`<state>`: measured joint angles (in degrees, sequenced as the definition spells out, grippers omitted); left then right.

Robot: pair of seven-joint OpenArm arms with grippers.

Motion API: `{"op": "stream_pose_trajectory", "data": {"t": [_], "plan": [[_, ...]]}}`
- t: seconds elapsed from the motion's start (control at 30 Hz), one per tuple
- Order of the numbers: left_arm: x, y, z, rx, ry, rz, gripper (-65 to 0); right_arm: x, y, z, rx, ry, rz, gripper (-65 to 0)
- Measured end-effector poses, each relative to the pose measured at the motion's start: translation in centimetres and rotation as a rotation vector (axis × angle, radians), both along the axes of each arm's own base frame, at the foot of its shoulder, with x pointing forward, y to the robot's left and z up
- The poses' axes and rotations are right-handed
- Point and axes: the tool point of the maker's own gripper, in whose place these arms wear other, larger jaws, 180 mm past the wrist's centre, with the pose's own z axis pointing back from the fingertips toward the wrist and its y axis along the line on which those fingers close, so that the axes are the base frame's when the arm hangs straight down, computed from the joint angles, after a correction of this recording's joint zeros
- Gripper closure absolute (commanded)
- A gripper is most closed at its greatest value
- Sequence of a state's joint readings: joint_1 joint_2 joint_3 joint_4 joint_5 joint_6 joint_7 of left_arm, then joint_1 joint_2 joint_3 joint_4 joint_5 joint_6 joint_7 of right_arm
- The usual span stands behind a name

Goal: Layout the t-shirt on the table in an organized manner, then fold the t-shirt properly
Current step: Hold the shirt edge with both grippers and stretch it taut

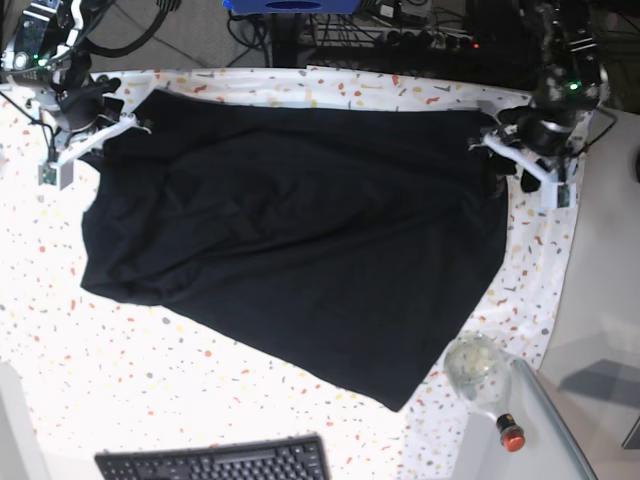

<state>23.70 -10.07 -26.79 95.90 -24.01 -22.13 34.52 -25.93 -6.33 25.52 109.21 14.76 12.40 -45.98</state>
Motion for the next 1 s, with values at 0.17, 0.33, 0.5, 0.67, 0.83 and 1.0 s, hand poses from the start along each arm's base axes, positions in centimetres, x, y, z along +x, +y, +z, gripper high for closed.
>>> {"op": "stream_pose_trajectory", "data": {"t": [0.17, 0.33, 0.5, 0.67, 0.83, 1.0], "plan": [[-2.4, 1.8, -3.3, -0.106, 0.078, 0.024, -46.7, -0.2, 0.2, -0.2, 0.009, 0.008, -0.002, -3.3], [-4.0, 1.7, -5.3, -0.134, 0.135, 0.049, -42.6, -0.2, 0.2, -0.2, 0.008, 0.008, -0.003, -25.8], [-2.8, 2.2, -4.2, -0.134, 0.047, 0.072, -42.3, -0.2, 0.2, -0.2, 0.008, 0.009, -0.002, -28.5], [-5.0, 7.8, -4.3, -0.09, 0.059, 0.24, -42.5, -0.2, 0.2, -0.2, 0.008, 0.008, -0.002, -28.5], [-4.9, 8.6, -5.1, -0.102, 0.076, 0.258, -42.6, -0.2, 0.2, -0.2, 0.007, 0.005, -0.003, -28.5], [-2.8, 7.6, -5.2, -0.123, 0.055, 0.225, -42.5, -0.2, 0.2, -0.2, 0.008, 0.004, -0.003, -28.5]]}}
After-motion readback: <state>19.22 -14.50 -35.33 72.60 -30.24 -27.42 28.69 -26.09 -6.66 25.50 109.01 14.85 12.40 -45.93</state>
